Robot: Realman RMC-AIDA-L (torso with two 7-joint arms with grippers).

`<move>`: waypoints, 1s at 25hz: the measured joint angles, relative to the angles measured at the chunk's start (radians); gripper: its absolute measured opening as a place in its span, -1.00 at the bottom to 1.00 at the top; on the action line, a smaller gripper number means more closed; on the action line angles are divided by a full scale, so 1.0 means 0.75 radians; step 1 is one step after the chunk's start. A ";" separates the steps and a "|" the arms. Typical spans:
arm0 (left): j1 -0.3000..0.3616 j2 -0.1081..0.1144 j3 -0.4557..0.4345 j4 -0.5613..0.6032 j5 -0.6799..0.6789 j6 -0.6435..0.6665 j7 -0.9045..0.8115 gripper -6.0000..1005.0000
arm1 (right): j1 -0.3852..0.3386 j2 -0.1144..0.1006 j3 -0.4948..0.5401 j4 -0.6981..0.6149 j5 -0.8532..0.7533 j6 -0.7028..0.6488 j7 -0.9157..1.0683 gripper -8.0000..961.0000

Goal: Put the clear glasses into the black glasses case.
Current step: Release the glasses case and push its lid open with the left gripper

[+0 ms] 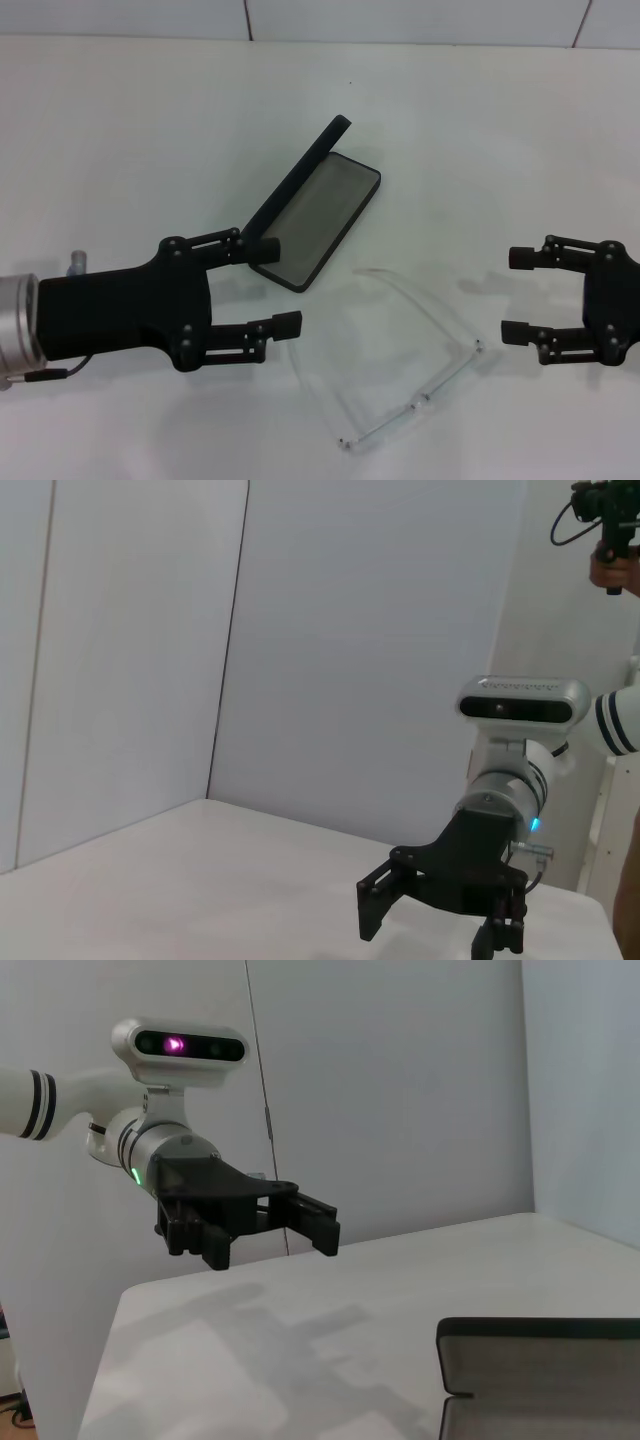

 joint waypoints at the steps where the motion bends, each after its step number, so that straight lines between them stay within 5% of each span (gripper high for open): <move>1: -0.001 0.000 0.000 -0.002 -0.003 0.000 0.001 0.63 | 0.000 0.002 0.000 0.000 0.000 0.000 0.000 0.73; 7: -0.001 0.002 -0.003 0.016 -0.150 -0.001 -0.059 0.63 | 0.000 0.018 0.000 0.000 0.000 0.004 0.000 0.73; 14: -0.076 0.010 -0.147 0.324 -0.189 -0.107 -0.695 0.62 | 0.010 0.040 0.000 0.029 0.004 0.039 0.000 0.73; 18: -0.235 0.041 -0.153 0.557 0.174 -0.164 -1.154 0.62 | 0.015 0.045 0.000 0.052 0.007 0.052 0.000 0.73; 23: -0.466 0.031 -0.022 0.730 0.768 -0.165 -1.612 0.62 | 0.020 0.050 0.000 0.067 0.012 0.071 0.000 0.73; 25: -0.520 0.025 0.042 0.730 0.868 -0.169 -1.677 0.62 | 0.023 0.051 0.000 0.068 0.013 0.077 0.000 0.73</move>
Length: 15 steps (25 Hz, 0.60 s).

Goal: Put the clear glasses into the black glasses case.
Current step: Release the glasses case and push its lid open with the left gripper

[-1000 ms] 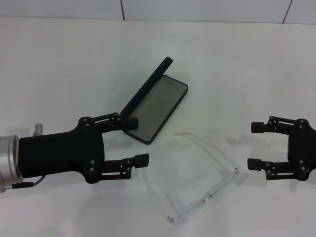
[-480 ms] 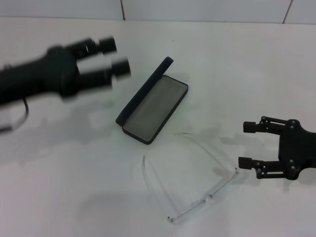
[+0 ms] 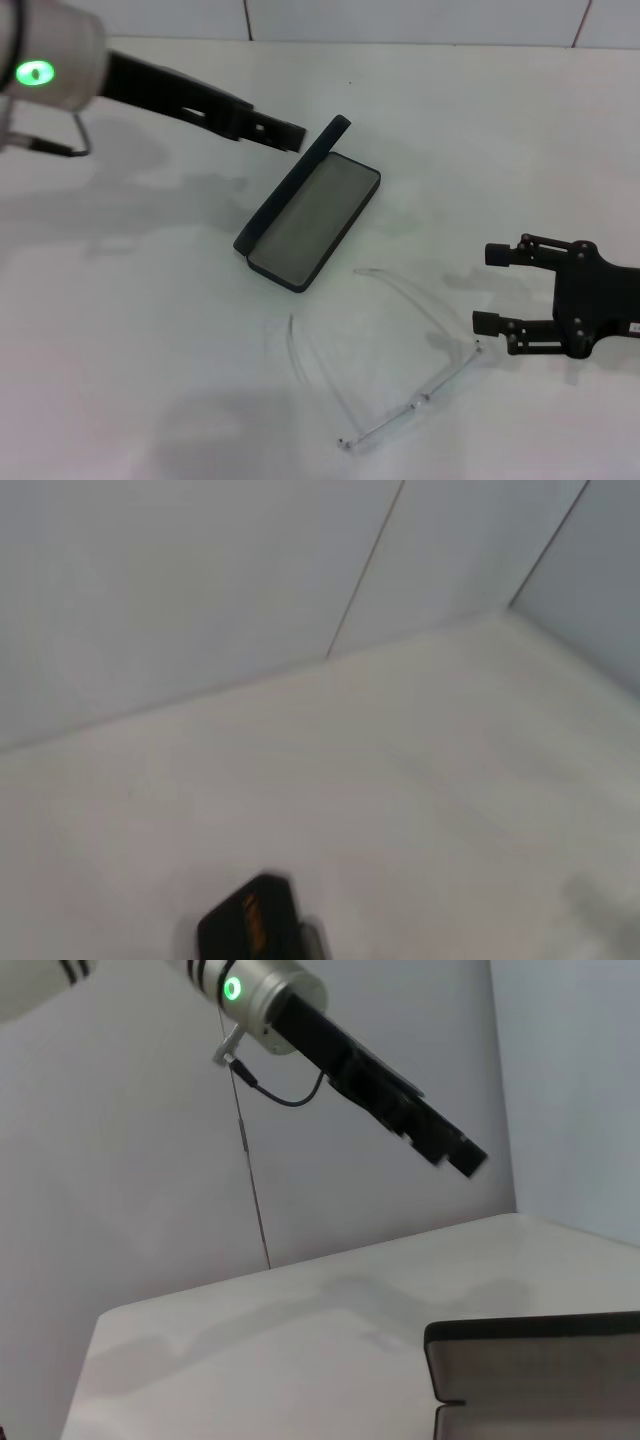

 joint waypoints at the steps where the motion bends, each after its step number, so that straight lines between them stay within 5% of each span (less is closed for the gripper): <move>1: -0.032 -0.007 0.032 -0.012 0.053 -0.007 -0.026 0.62 | 0.005 0.000 0.001 0.000 0.001 0.003 0.000 0.73; 8: -0.181 -0.025 0.202 -0.197 0.355 -0.149 -0.184 0.62 | 0.020 0.004 0.008 0.024 0.016 0.008 0.001 0.73; 15: -0.268 -0.028 0.320 -0.351 0.425 -0.242 -0.244 0.61 | 0.023 0.003 0.007 0.068 0.032 0.003 0.000 0.73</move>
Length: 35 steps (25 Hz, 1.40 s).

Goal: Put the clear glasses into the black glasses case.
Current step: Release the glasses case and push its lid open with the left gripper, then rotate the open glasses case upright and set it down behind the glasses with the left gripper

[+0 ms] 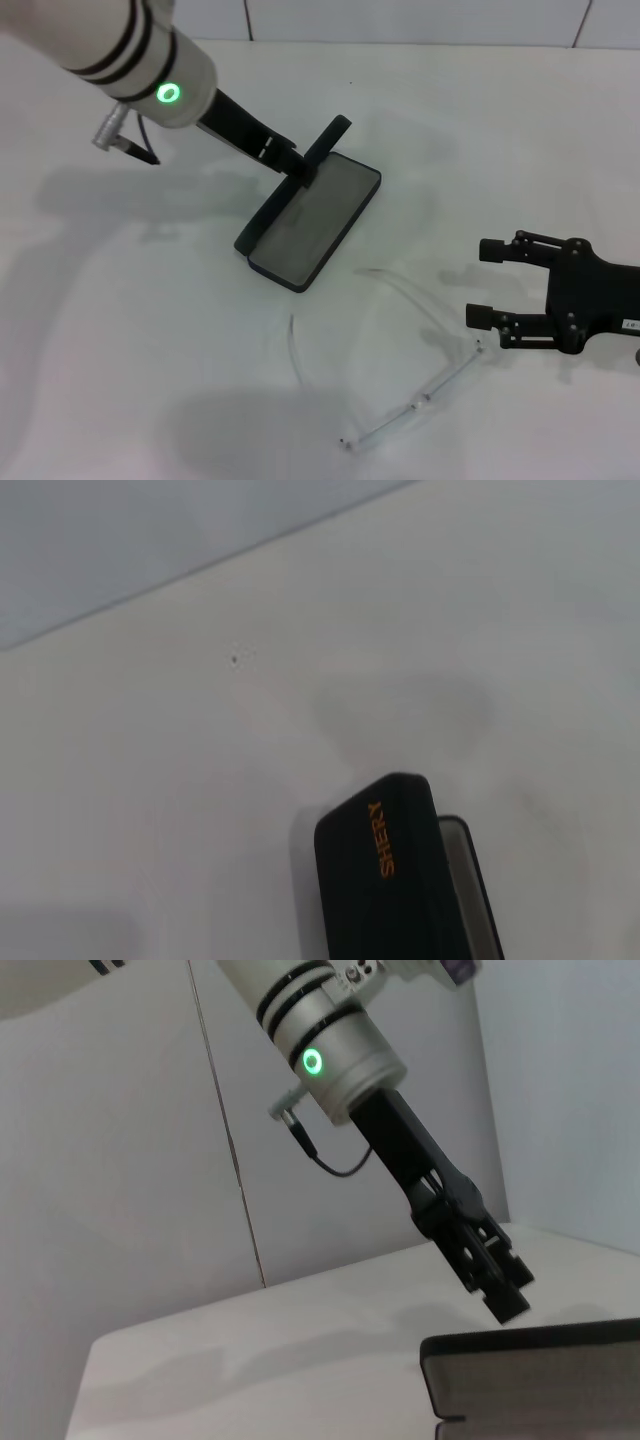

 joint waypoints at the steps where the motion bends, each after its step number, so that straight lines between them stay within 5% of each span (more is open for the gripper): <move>1: -0.006 0.000 0.017 -0.009 0.001 -0.011 -0.009 0.60 | 0.000 0.000 -0.001 0.001 0.006 -0.001 0.000 0.73; 17: -0.054 -0.001 0.117 -0.235 0.037 -0.205 -0.043 0.55 | 0.011 0.003 -0.004 0.041 0.021 0.008 0.000 0.73; 27: -0.027 -0.002 0.204 -0.177 0.049 -0.219 -0.016 0.51 | 0.026 0.003 -0.004 0.059 0.023 0.032 -0.001 0.73; 35: -0.026 -0.001 0.207 -0.164 0.076 -0.220 -0.014 0.07 | 0.022 0.003 0.000 0.073 0.025 0.037 -0.001 0.73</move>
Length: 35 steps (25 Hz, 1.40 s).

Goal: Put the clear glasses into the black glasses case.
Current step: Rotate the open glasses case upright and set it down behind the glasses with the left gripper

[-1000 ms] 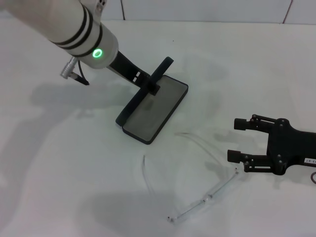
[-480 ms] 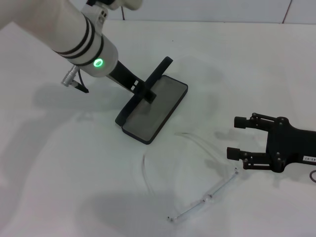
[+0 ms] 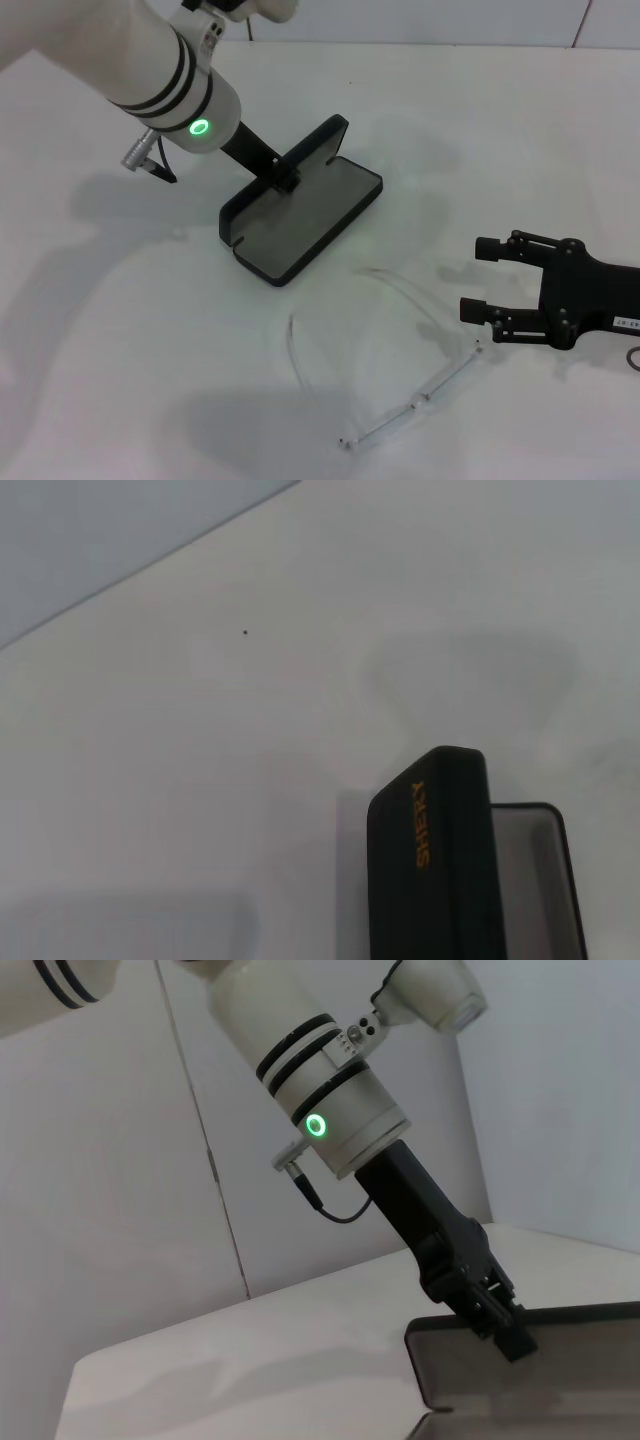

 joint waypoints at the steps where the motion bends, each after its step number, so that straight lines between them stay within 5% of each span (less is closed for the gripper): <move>1: 0.002 0.000 -0.001 0.003 0.002 0.000 0.002 -0.02 | -0.005 0.000 0.001 0.001 0.002 0.001 0.000 0.73; 5: 0.006 0.000 -0.001 0.027 0.002 0.003 0.028 -0.40 | -0.005 0.000 0.001 0.012 0.004 0.003 0.000 0.73; 10: 0.009 -0.002 0.001 0.056 -0.015 -0.012 0.174 -0.60 | -0.001 0.000 0.001 0.017 0.004 0.003 0.000 0.73; 22: 0.134 -0.004 0.094 0.204 -0.282 -0.189 1.096 -0.56 | 0.003 0.003 -0.005 0.072 0.018 0.000 -0.002 0.73; 35: 0.093 -0.007 0.209 0.109 -0.146 -0.357 1.128 -0.52 | 0.005 0.008 -0.001 0.106 0.038 -0.010 -0.013 0.73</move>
